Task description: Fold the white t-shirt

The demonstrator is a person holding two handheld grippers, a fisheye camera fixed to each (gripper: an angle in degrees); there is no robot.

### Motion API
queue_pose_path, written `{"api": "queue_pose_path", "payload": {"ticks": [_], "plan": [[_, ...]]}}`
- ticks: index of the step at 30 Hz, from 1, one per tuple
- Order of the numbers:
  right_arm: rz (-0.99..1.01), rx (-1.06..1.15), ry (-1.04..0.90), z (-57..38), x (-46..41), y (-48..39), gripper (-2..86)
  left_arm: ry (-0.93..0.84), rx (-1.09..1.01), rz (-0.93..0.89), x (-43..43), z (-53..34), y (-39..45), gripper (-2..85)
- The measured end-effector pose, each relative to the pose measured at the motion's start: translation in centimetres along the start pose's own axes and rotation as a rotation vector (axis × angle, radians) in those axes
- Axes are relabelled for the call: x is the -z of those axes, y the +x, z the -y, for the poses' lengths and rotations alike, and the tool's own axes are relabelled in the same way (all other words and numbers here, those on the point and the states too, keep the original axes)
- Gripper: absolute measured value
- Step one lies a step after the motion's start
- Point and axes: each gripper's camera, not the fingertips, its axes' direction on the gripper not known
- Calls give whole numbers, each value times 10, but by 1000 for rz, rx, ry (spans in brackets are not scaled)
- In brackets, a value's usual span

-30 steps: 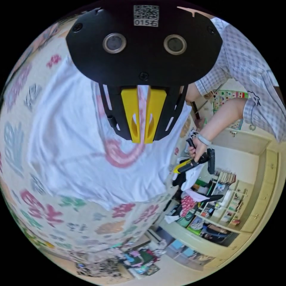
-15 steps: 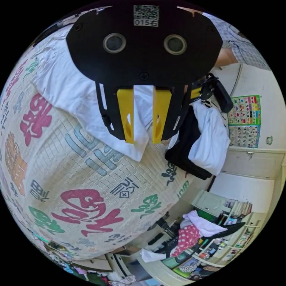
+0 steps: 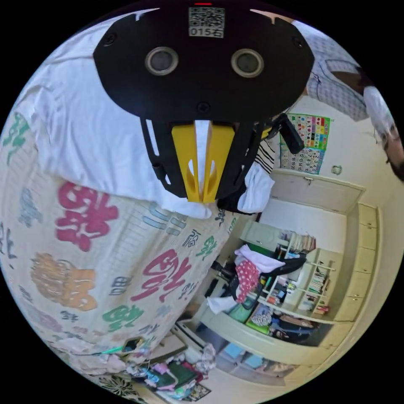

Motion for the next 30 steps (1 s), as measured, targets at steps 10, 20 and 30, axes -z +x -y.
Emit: {"api": "queue_pose_path", "payload": {"ticks": [10,20,30], "plan": [[-77,-247,50,-154,87,114,17,-349,-350,85,-78,-57,100,-4],[-81,-197,196,-186,150,116,51,-463,-405,-29,-72,-34,120,-8],[67,-247,73,-181,154,140,16,-719,-404,-180,-139,44,101,0]]}}
